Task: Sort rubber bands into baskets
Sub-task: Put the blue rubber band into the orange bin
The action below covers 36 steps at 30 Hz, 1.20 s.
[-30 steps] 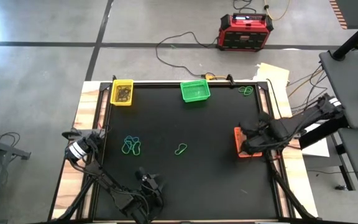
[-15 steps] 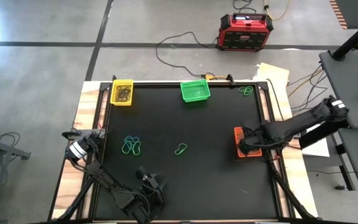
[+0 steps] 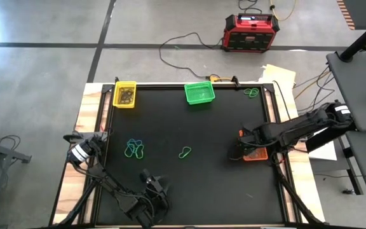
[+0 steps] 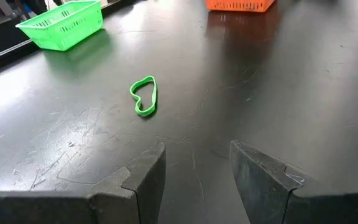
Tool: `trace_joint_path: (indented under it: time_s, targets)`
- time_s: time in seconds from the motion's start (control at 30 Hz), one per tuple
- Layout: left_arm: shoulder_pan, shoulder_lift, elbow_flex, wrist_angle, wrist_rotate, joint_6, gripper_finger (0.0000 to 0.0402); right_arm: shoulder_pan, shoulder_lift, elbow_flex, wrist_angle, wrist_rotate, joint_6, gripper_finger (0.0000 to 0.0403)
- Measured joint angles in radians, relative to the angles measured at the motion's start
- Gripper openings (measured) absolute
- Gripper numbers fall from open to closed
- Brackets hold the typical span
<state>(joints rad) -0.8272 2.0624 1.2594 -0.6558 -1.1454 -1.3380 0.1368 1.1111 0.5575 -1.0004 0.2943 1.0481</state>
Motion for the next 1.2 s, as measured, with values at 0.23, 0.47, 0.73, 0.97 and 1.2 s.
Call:
trace_joint_path:
  time_s: [0.23,0.47,0.73,0.97,1.2]
  targets:
    - [0.003,0.0,0.026,-0.019,-0.062,0.052,0.0165,0.0,0.041,0.006,0.019,0.02,-0.052,0.0031]
    - [0.005,0.0,0.07,-0.061,-0.078,0.107,0.0165,0.0,0.042,0.097,-0.011,0.051,-0.107,0.009]
    - [0.006,0.0,0.062,-0.066,-0.067,0.095,0.0165,0.0,0.058,0.251,-0.064,0.035,-0.208,0.0143]
    - [0.006,0.0,0.061,-0.063,-0.042,0.094,0.0165,0.0,0.056,0.388,-0.339,-0.034,-0.176,0.0163]
    - [0.006,0.0,0.061,-0.062,-0.041,0.072,0.0165,0.002,0.056,0.31,-0.414,-0.181,-0.159,0.0158]
